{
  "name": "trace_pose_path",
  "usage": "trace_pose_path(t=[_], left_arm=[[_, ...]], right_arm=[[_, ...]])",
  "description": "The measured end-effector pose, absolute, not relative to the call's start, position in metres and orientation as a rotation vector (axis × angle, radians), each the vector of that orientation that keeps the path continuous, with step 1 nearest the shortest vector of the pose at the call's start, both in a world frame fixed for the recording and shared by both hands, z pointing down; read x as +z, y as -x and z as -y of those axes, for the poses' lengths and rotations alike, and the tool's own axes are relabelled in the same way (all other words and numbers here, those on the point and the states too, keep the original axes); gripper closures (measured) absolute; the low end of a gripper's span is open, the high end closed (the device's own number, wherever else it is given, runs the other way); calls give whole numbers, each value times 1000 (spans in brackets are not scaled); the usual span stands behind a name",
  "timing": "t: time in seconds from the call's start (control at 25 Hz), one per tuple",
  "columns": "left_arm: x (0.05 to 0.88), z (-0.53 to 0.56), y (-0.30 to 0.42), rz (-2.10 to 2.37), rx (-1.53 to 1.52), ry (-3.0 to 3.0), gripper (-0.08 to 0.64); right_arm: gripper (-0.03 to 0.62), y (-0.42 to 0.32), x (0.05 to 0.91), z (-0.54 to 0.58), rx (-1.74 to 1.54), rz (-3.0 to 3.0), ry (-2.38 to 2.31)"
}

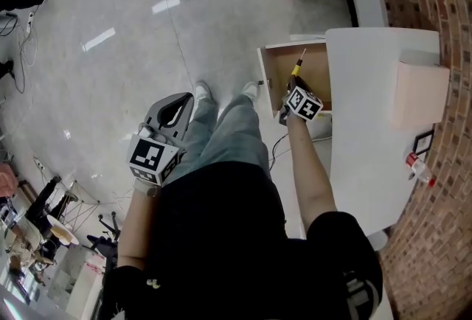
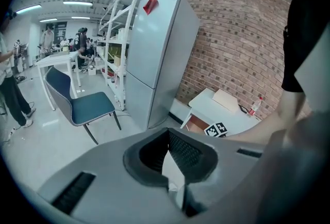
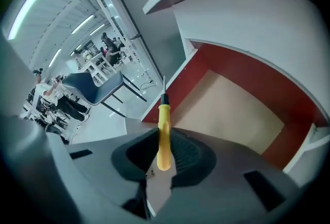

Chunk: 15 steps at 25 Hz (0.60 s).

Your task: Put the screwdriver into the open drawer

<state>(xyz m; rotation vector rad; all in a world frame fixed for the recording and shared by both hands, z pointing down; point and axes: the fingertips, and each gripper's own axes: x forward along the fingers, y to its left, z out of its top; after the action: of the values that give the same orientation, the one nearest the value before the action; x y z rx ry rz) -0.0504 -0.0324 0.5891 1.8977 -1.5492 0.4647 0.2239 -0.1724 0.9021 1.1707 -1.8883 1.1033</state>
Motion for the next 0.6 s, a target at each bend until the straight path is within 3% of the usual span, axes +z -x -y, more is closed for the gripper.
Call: trace_pose_path(t=[0.6], left_arm=[[641, 21, 57, 1464, 496, -1815, 557]], right_arm=[[515, -227, 992, 194, 1151, 1710, -1219]])
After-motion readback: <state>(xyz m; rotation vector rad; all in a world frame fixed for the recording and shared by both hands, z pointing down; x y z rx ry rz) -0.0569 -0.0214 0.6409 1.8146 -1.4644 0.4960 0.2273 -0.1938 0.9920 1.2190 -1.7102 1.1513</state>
